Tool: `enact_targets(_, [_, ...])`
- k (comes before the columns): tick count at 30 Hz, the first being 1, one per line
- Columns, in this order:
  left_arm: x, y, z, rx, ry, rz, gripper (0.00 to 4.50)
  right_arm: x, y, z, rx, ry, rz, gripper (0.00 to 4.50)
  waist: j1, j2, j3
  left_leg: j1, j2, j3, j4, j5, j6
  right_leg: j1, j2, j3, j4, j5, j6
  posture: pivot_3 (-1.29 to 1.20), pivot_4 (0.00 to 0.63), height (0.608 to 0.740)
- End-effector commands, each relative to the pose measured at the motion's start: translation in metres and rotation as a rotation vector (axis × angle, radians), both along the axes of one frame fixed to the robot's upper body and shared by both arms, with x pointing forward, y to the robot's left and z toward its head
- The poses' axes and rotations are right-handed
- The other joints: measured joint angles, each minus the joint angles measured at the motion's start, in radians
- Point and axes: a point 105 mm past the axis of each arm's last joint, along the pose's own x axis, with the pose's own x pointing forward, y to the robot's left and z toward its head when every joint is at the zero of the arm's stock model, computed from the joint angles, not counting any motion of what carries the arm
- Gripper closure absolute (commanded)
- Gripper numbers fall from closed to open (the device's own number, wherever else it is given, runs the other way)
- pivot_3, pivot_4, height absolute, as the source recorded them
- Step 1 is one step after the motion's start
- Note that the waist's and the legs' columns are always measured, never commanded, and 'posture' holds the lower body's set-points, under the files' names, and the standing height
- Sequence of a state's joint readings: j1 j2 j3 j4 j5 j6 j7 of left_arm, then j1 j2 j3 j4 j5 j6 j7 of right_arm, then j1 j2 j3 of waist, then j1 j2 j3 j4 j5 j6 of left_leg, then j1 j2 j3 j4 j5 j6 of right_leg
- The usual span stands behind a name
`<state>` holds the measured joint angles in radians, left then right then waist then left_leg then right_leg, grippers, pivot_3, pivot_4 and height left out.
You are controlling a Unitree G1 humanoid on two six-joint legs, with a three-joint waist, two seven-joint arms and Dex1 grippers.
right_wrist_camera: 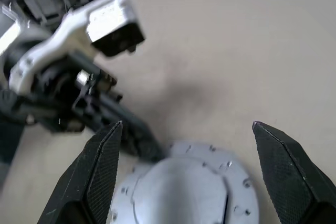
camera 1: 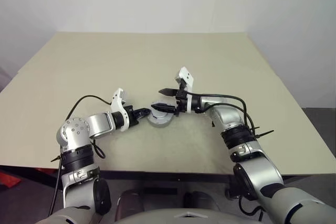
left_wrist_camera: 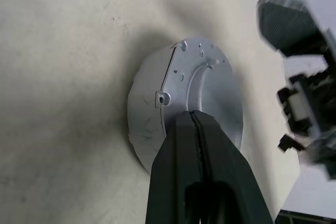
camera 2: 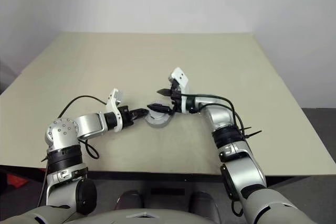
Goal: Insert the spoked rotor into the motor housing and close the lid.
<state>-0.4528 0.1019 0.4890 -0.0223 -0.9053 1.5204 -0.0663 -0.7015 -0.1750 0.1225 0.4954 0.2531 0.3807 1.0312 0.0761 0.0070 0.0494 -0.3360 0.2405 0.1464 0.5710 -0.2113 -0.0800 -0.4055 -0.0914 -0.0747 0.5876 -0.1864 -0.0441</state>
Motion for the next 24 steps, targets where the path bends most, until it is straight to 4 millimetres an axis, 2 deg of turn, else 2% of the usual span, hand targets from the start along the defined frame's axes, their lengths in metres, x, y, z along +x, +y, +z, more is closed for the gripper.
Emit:
enact_targets(1, [-0.003,-0.009,0.008,-0.030,-0.026,-0.045,4.50,0.014,-0.003,0.022,0.059,0.057,-0.076,0.03,0.001,0.000,0.000,0.000,0.000,0.000,0.000,0.000,0.000,0.000,0.000,0.000,0.000,0.000,0.000,0.00,0.000,0.740])
enact_targets(3, [-0.003,-0.008,0.007,-0.028,-0.023,-0.043,4.50,0.021,-0.009,0.021,0.061,0.156,-0.133,0.03,0.001,0.000,0.000,0.000,0.000,0.000,0.000,0.000,0.000,0.000,0.000,0.000,0.000,0.000,0.000,0.00,0.000,0.740])
enact_targets(9, [-0.003,-0.006,0.007,-0.025,-0.022,-0.038,4.50,0.020,-0.035,0.023,0.094,0.524,-0.158,0.03,0.007,0.001,0.001,0.000,0.000,0.000,0.000,0.002,-0.003,0.000,0.000,0.000,0.000,0.000,0.000,0.00,0.000,0.740])
enact_targets(15, [-0.003,-0.005,0.006,-0.021,-0.023,-0.032,4.50,0.009,-0.058,0.015,0.046,0.678,-0.146,0.03,0.019,0.002,0.001,0.000,0.000,0.000,0.000,0.003,-0.005,0.000,0.000,0.000,0.000,0.000,0.000,0.00,0.000,0.740])
enact_targets(18, [-0.003,-0.005,0.005,-0.020,-0.024,-0.029,4.50,0.003,-0.063,0.005,0.016,0.725,-0.150,0.03,0.020,0.002,0.001,0.000,0.000,0.000,0.000,0.003,-0.005,0.000,0.000,0.000,0.001,0.000,0.000,0.00,0.000,0.740])
enact_targets(24, [-0.003,-0.003,0.006,-0.017,-0.028,-0.021,4.50,-0.002,-0.072,-0.032,-0.045,0.809,-0.216,0.03,0.021,0.002,0.001,0.000,0.000,0.000,0.001,0.004,-0.007,0.000,0.000,0.000,0.002,0.000,0.000,0.00,0.000,0.740])
